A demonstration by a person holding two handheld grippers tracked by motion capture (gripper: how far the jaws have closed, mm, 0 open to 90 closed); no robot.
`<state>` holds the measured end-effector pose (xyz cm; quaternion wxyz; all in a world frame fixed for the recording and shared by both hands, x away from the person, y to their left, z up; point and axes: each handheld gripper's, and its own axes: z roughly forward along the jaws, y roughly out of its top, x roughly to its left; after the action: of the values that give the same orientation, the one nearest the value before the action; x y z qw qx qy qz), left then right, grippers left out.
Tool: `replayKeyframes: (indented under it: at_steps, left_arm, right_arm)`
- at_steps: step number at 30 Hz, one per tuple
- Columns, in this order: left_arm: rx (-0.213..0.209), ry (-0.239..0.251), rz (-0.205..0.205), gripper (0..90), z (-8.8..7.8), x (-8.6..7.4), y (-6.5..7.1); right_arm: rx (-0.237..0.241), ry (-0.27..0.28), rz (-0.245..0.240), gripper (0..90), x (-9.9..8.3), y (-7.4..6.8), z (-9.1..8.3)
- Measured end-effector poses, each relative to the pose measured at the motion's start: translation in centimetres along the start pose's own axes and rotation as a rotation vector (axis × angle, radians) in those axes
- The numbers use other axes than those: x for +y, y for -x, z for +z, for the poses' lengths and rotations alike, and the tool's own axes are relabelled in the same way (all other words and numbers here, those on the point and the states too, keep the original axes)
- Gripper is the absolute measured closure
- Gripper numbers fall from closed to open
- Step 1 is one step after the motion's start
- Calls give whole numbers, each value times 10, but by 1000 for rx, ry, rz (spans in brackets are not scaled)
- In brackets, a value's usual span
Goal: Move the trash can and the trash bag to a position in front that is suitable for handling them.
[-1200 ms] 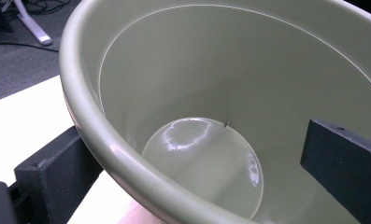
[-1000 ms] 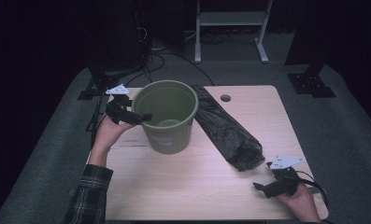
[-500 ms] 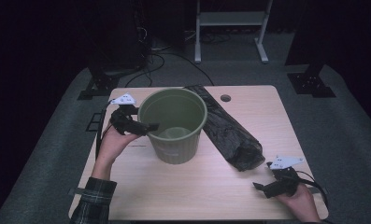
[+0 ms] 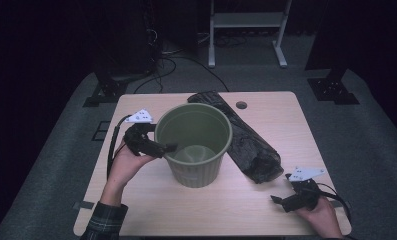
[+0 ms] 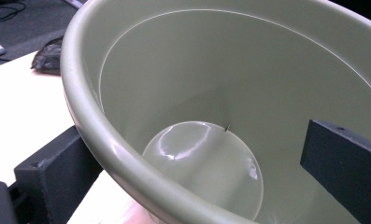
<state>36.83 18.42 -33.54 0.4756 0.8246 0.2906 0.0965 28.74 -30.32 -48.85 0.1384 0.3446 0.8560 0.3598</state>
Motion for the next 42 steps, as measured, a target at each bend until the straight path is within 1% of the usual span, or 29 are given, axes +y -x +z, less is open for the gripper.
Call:
replayKeyframes:
  at_steps: [1, 2, 3, 7, 9, 10, 11, 17, 19, 21, 26, 28, 33, 34, 37, 39, 42]
  left_arm:
    - [-8, -5, 4, 0, 0, -1, 4]
    - [-8, -5, 4, 0, 0, -1, 4]
    - [-13, -7, 8, 0, 0, -1, 7]
    - [-26, -9, 17, 0, 0, -2, 14]
    - [-40, -10, 24, 0, 0, -3, 20]
    - [-40, -10, 24, 0, 0, -3, 20]
    - [-50, -7, 25, 0, 1, -4, 24]
    - [-68, 7, 26, 0, 2, -6, 28]
    - [-68, 7, 26, 0, 2, -5, 28]
    - [-66, 20, 34, 0, 2, -6, 28]
    - [-72, 28, 35, 0, 1, -6, 26]
    - [-69, 33, 37, 0, 1, -6, 25]
    - [-68, 66, 23, 0, -4, -5, 20]
    - [-68, 66, 23, 0, -4, -5, 20]
    - [-62, 86, 21, 0, -9, -4, 18]
    - [-54, 94, 27, 0, -13, -3, 18]
    - [-42, 107, 26, 0, -22, -3, 16]
  right_arm:
    - [0, 0, 0, 0, 0, 0, 0]
    - [0, 0, 0, 0, 0, 0, 0]
    - [0, 0, 0, 0, 0, 0, 0]
    - [-1, 0, -2, 0, 0, 0, 0]
    - [0, 0, -1, 0, 0, 0, 0]
    - [0, 0, -1, 0, 0, 0, 0]
    - [0, 0, -1, 0, 0, 0, 0]
    - [0, 0, -2, 0, 0, 0, 0]
    - [0, 0, -1, 0, 0, 0, 0]
    - [0, 0, -1, 0, 0, 0, 0]
    - [0, 0, -1, 0, 0, 0, 0]
    - [0, -1, -1, 0, 0, 0, 0]
    - [0, -1, -1, 0, 0, 0, 0]
    - [0, -1, -1, 0, 0, 0, 0]
    - [0, -1, -1, 0, 0, 0, 0]
    - [0, -1, -1, 0, 0, 0, 0]
    - [0, -1, -1, 0, 0, 0, 0]
